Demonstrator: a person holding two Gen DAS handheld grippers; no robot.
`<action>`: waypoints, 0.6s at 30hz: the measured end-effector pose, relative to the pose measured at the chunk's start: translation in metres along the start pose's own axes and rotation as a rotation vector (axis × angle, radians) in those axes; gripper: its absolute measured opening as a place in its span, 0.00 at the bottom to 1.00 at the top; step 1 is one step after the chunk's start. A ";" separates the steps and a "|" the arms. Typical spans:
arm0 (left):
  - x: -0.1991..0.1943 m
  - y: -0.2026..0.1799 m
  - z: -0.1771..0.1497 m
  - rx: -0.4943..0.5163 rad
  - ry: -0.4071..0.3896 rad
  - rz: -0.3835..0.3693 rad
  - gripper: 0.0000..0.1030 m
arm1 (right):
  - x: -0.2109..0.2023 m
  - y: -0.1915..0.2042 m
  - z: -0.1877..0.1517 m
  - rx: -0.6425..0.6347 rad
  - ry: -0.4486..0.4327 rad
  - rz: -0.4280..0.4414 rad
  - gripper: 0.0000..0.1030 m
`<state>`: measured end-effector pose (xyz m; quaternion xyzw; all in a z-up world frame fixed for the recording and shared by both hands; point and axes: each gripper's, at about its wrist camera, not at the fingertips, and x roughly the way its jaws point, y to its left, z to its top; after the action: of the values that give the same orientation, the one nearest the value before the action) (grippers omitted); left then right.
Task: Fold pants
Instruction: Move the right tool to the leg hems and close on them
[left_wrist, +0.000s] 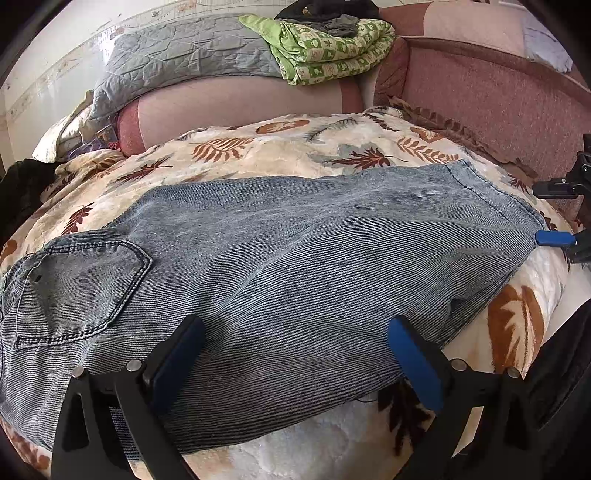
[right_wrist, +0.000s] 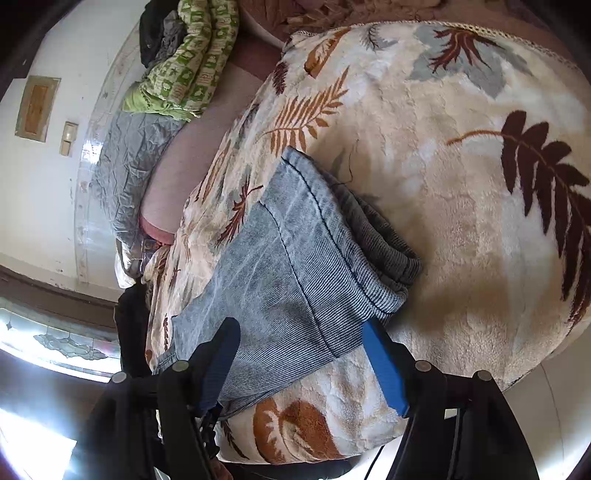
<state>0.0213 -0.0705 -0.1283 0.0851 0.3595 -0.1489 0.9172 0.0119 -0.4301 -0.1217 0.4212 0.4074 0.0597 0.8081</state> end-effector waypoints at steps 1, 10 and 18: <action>0.000 0.000 0.000 -0.005 0.000 0.000 0.97 | -0.001 0.008 -0.002 -0.041 -0.013 0.002 0.70; -0.001 -0.002 0.002 -0.007 0.008 0.014 0.99 | 0.014 0.012 0.000 -0.061 0.044 -0.021 0.74; -0.041 -0.015 0.038 -0.006 -0.076 0.043 0.99 | -0.032 -0.001 -0.003 -0.086 -0.142 0.173 0.75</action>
<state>0.0114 -0.0855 -0.0733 0.0843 0.3230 -0.1313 0.9334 -0.0119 -0.4431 -0.1039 0.4227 0.3084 0.1166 0.8442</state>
